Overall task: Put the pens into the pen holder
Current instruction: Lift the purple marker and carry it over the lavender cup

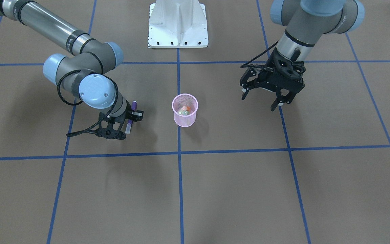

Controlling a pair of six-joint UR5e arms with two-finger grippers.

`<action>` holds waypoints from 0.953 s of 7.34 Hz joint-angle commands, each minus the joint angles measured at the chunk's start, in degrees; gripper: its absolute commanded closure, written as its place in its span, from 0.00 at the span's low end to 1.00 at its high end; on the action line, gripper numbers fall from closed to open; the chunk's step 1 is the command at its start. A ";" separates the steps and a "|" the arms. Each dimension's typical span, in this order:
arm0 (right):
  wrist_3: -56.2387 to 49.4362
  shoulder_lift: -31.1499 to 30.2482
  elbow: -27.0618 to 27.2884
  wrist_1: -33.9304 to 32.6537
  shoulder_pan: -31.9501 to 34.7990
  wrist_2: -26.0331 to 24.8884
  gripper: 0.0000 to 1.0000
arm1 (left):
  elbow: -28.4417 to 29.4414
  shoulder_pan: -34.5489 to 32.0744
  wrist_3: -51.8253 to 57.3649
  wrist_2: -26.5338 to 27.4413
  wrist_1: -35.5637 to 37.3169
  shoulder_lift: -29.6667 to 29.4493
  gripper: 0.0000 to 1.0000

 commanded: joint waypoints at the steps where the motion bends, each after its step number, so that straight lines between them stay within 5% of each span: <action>1: 0.07 0.08 0.00 0.03 -0.08 0.13 1.00 | 0.00 0.00 0.00 0.02 0.00 0.02 0.01; 5: 1.81 1.30 2.18 0.38 -0.08 0.92 1.00 | -0.52 0.00 0.09 -0.16 -0.26 1.08 0.01; 6: 6.27 0.62 7.94 0.38 -0.16 -2.74 1.00 | -1.40 -0.09 0.18 -0.07 -0.26 1.17 0.01; 7: 12.06 0.00 15.57 0.04 -3.47 -15.04 1.00 | -1.58 -0.26 0.18 -0.07 -0.26 1.17 0.01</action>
